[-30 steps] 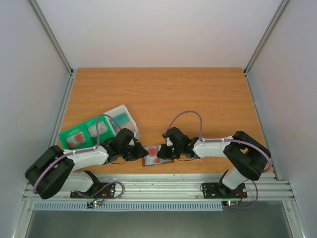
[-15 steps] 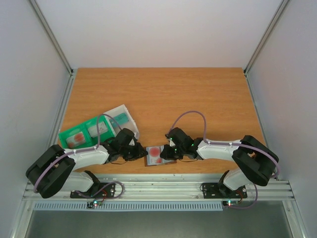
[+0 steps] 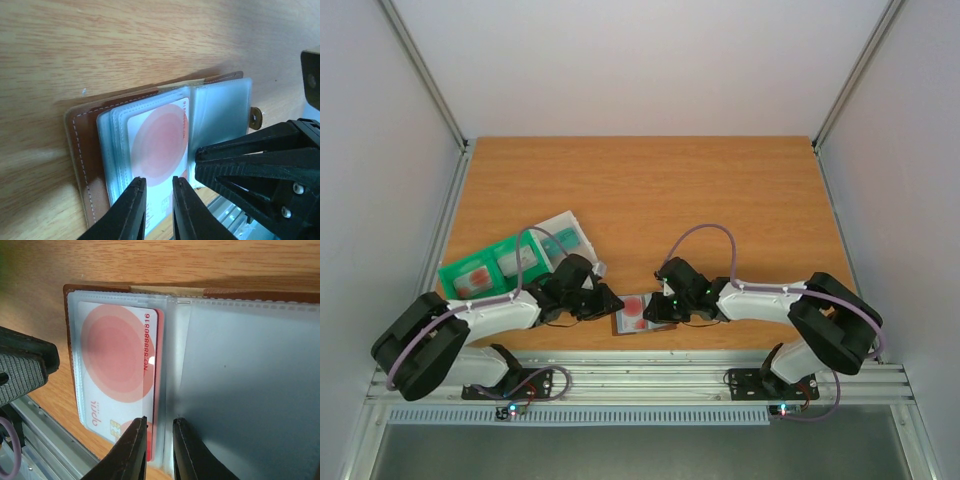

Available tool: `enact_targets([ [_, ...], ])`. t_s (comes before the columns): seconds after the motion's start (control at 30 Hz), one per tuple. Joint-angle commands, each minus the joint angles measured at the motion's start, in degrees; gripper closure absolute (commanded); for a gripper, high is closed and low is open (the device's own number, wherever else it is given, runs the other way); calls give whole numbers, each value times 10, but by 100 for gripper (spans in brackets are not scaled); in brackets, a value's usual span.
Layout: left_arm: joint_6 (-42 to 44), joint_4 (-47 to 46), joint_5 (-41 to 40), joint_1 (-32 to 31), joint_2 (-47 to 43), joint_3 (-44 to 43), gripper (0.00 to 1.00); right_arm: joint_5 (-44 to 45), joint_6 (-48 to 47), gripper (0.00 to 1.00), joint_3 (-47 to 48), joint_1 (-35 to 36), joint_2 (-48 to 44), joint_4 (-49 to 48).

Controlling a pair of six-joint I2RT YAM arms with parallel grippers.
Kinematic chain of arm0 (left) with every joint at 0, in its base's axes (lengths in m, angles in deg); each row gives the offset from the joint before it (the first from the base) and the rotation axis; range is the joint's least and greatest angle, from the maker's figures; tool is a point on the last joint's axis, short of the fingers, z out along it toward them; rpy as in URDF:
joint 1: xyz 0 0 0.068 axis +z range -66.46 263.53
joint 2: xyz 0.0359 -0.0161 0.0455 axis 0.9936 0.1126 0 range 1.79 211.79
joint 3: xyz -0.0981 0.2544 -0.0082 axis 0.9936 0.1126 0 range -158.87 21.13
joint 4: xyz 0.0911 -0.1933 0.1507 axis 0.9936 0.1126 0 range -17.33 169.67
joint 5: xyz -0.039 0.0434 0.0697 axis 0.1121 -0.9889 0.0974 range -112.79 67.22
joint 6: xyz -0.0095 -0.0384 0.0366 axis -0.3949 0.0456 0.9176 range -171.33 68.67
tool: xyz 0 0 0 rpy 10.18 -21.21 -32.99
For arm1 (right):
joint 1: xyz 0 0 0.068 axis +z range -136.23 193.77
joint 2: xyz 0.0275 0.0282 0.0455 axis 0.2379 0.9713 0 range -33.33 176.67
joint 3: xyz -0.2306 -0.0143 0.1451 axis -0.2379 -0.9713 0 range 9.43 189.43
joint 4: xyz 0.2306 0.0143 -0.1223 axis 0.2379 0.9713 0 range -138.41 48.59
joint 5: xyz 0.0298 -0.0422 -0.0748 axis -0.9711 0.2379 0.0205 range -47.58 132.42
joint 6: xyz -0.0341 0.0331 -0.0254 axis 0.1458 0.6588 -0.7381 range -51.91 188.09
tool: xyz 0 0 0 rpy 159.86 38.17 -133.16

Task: Take the credit cards out of the card holder

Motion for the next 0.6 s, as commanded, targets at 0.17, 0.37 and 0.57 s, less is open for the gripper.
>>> enact_targets([
  [0.17,9,-34,5,-3,36,-7,93,-2,2,82,20,4,26,-4],
  [0.37,13,-31,-1,-4,56,2,94,-8,6,81,17,4,34,-19],
  [0.57,13,-12,-16,-4,64,4,94,11,-5,84,15,4,39,2],
])
